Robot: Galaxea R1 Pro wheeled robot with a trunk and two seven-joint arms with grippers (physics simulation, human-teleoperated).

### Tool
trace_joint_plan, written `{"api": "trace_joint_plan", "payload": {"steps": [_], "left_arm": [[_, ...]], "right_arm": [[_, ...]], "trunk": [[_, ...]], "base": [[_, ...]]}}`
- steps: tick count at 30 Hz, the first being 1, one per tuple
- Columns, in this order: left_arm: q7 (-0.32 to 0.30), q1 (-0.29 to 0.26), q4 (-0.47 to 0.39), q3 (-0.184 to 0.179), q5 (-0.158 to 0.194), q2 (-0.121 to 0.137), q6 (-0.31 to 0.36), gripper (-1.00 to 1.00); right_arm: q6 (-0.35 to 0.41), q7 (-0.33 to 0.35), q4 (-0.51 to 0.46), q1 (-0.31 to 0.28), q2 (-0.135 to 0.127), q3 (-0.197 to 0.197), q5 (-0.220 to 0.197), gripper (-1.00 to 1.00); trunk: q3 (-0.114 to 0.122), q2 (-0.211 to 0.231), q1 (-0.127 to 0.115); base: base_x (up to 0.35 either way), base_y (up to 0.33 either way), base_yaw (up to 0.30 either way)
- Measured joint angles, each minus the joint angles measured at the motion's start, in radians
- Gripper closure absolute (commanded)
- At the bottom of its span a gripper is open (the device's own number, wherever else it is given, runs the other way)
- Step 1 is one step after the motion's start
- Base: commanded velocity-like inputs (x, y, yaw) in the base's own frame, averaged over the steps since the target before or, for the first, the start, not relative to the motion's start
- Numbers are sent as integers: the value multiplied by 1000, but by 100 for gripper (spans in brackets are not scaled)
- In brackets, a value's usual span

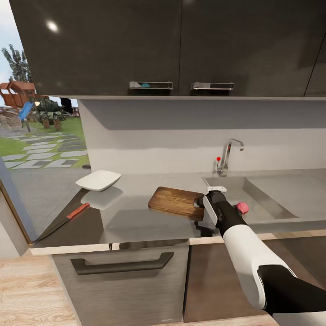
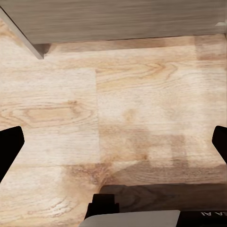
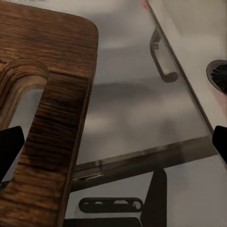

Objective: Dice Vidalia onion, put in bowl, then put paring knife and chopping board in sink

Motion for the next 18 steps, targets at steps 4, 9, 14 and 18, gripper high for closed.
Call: {"api": "trace_joint_plan", "payload": {"steps": [4,9,14,18], "left_arm": [[0,0,0,0,0,0,0,-100],[0,0,0,0,0,0,0,-100],[0,0,0,0,0,0,0,-100],[0,0,0,0,0,0,0,-100]], "right_arm": [[-1,0,0,0,0,0,0,-100],[-1,0,0,0,1,0,-1,-100],[-2,0,1,0,0,0,-1,-100],[-16,0,22,0,-1,-2,0,-100]], "trunk": [[0,0,0],[0,0,0],[0,0,0],[0,0,0]], "base": [[116,62,0],[95,42,0],[11,4,0],[1,0,0]]}}
